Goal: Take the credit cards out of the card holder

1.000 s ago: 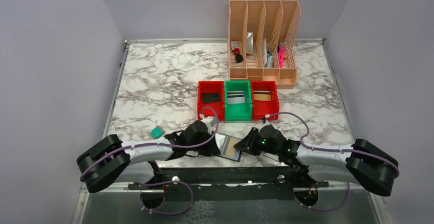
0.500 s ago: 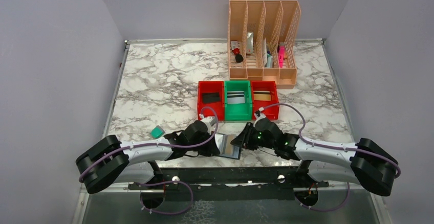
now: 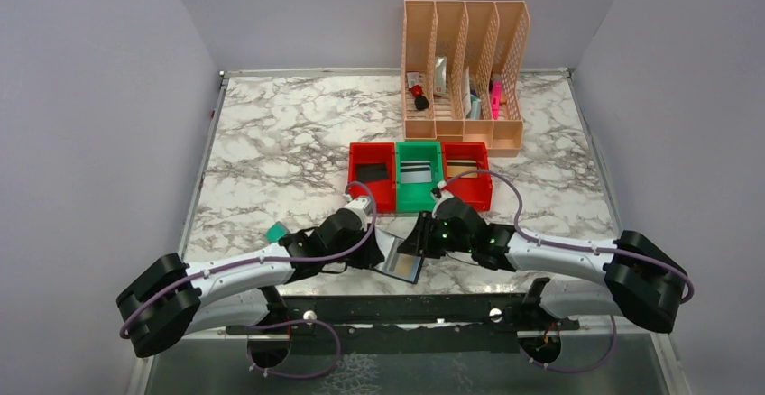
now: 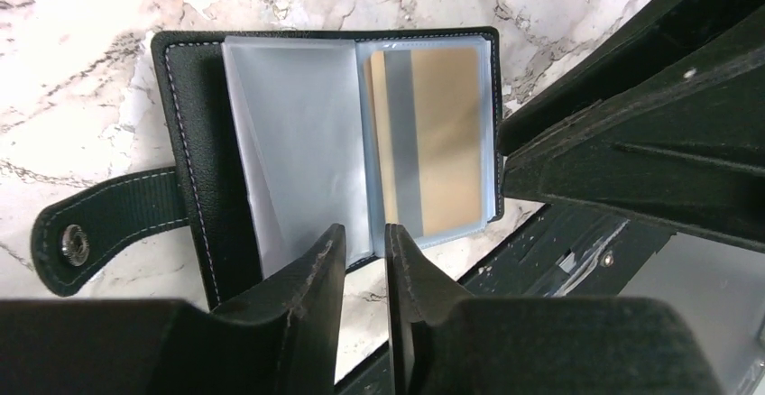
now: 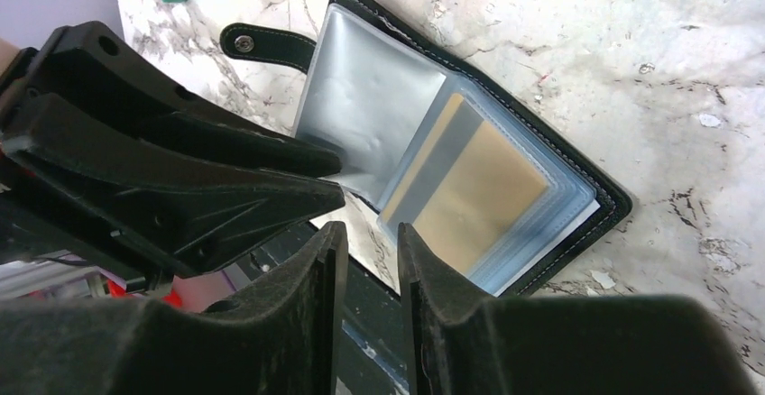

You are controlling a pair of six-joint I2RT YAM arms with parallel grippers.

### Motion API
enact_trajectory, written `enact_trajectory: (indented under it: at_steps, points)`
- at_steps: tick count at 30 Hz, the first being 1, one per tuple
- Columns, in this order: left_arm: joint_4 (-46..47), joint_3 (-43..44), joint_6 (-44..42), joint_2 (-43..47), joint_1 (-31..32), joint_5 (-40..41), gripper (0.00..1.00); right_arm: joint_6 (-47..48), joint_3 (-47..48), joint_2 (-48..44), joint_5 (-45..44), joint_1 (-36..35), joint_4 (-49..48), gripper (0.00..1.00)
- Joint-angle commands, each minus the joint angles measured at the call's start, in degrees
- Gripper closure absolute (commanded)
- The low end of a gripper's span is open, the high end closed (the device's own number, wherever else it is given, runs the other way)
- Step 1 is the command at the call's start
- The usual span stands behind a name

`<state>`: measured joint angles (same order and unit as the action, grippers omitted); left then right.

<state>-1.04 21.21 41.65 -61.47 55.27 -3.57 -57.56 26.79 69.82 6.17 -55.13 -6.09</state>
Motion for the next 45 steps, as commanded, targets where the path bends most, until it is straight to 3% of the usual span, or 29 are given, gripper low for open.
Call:
enact_trajectory:
  at_steps: [1,6,10,17,28,35,45]
  points:
    - [-1.7,1.9,-2.3,1.0,0.3,3.3,0.72,-0.2,1.9,0.8,-1.0,-0.1,3.8,0.67]
    - [-5.3,4.0,-4.7,-1.2,0.1,7.3,0.68,-4.9,-3.2,-1.2,-7.4,-0.1,2.3,0.61]
    - [-5.6,4.6,-4.7,-2.7,-0.2,9.8,0.62,-5.2,-3.6,-0.2,-7.5,-0.1,1.1,0.60]
    - [-4.4,2.6,-3.6,-4.6,-0.2,9.3,0.62,-5.5,-3.6,3.7,-5.2,-0.1,-2.5,0.60]
    - [0.6,-3.8,-0.1,-2.2,-0.3,3.7,0.71,-5.1,-2.5,3.6,-2.2,-0.1,-5.5,0.61]
    - [1.0,-4.7,0.5,-1.2,-0.2,2.7,0.74,-3.3,1.0,4.4,-2.3,-0.1,-0.1,0.61]
    - [2.9,-6.1,1.7,-0.7,-0.2,1.5,0.75,1.2,5.2,8.7,2.5,0.0,-1.4,0.60]
